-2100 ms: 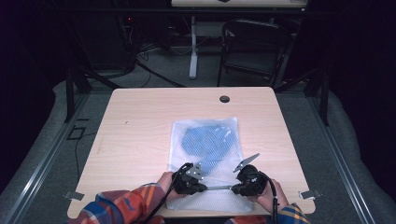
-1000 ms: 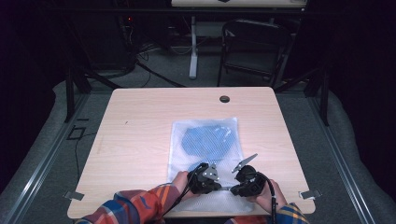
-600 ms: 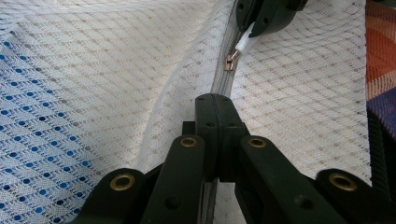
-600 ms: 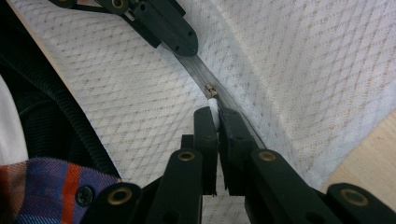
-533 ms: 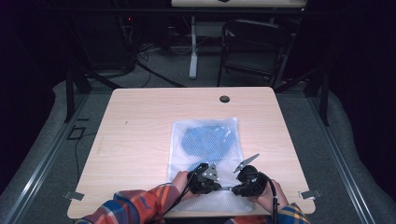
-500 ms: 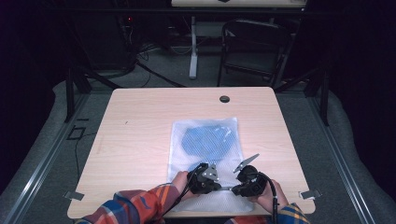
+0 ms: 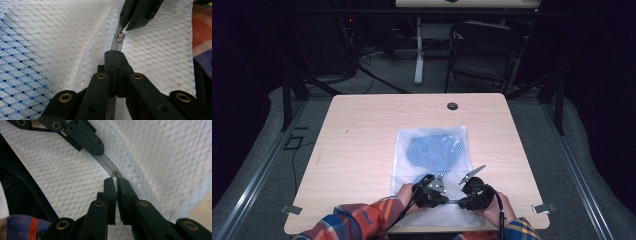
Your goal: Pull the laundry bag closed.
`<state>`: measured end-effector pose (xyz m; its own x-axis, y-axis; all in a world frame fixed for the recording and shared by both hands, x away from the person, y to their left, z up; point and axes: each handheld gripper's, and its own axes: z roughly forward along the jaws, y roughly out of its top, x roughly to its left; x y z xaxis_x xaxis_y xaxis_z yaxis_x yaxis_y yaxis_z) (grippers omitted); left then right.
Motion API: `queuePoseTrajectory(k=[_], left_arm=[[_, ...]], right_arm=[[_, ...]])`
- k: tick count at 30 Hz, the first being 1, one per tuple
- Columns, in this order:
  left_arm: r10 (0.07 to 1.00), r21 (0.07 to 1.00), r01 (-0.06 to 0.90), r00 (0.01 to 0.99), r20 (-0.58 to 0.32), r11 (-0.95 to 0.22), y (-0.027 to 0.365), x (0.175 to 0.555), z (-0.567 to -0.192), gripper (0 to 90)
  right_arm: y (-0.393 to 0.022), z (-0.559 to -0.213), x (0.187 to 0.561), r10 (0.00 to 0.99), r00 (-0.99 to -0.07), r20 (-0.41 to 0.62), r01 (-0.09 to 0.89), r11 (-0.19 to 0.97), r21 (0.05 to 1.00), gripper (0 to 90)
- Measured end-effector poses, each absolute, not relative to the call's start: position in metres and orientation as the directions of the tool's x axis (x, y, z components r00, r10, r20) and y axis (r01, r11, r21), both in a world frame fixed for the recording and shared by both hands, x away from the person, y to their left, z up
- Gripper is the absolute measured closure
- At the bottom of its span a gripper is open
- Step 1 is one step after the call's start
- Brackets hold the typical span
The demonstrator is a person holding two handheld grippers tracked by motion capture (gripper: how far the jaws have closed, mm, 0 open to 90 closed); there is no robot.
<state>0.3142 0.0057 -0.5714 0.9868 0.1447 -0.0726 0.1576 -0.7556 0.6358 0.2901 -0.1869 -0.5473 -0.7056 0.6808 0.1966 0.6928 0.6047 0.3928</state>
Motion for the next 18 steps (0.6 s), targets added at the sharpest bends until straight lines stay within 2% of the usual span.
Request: queuePoseTrajectory(k=[7, 18], left_arm=[[0.14, 0.633, 0.152, 0.988, -0.07, -0.759, 0.0055, 0.3143, -0.5712, 90.0], [0.134, 0.632, 0.139, 0.989, -0.057, -0.762, 0.0054, 0.3133, -0.5708, 90.0]], right_arm=[[-0.1827, -0.5511, 0.2922, 0.668, -0.727, 0.158, 0.672, 0.645, 0.363, 86.9], [-0.186, -0.5478, 0.2906, 0.662, -0.729, 0.171, 0.671, 0.645, 0.364, 87.1]])
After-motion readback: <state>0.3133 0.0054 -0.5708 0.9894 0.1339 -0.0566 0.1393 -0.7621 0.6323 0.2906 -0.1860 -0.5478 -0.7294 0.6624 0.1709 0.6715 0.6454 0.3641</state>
